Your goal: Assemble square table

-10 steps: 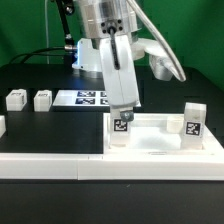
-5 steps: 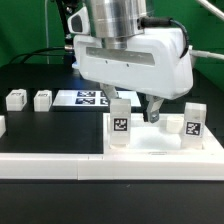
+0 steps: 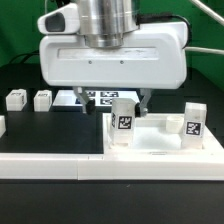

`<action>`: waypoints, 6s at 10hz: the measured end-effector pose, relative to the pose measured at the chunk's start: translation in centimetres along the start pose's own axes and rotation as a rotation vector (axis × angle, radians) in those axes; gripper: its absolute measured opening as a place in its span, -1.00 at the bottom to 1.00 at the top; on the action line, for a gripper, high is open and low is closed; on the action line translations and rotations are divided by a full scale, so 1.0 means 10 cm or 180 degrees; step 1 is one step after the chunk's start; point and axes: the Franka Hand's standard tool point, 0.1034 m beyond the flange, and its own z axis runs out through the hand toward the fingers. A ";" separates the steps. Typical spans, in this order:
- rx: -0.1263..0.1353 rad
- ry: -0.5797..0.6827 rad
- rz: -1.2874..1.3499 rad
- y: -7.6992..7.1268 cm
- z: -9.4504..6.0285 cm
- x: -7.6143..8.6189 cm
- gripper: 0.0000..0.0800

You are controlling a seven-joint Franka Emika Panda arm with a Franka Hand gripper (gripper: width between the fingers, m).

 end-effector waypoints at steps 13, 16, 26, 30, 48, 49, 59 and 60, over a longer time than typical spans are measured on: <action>-0.0004 -0.0009 0.0381 -0.10 0.11 -0.10 -0.27; -0.0010 -0.0010 0.0941 -0.08 0.11 -0.09 -0.27; 0.0425 0.0036 0.4046 0.04 0.15 -0.07 -0.25; 0.0214 0.0219 0.1883 -0.25 0.07 -0.03 0.60; -0.0002 0.0391 0.1519 -0.07 0.12 -0.01 -0.26; 0.0079 0.0433 0.2087 -0.04 0.13 -0.03 -0.26; 0.0560 -0.0229 0.4334 0.06 0.12 -0.09 0.29; 0.0531 -0.0187 0.4144 0.04 0.12 -0.09 0.29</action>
Offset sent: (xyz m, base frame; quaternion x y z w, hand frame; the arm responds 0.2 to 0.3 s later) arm -0.0085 0.0250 -0.0017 0.0159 -0.0180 -0.0236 0.9994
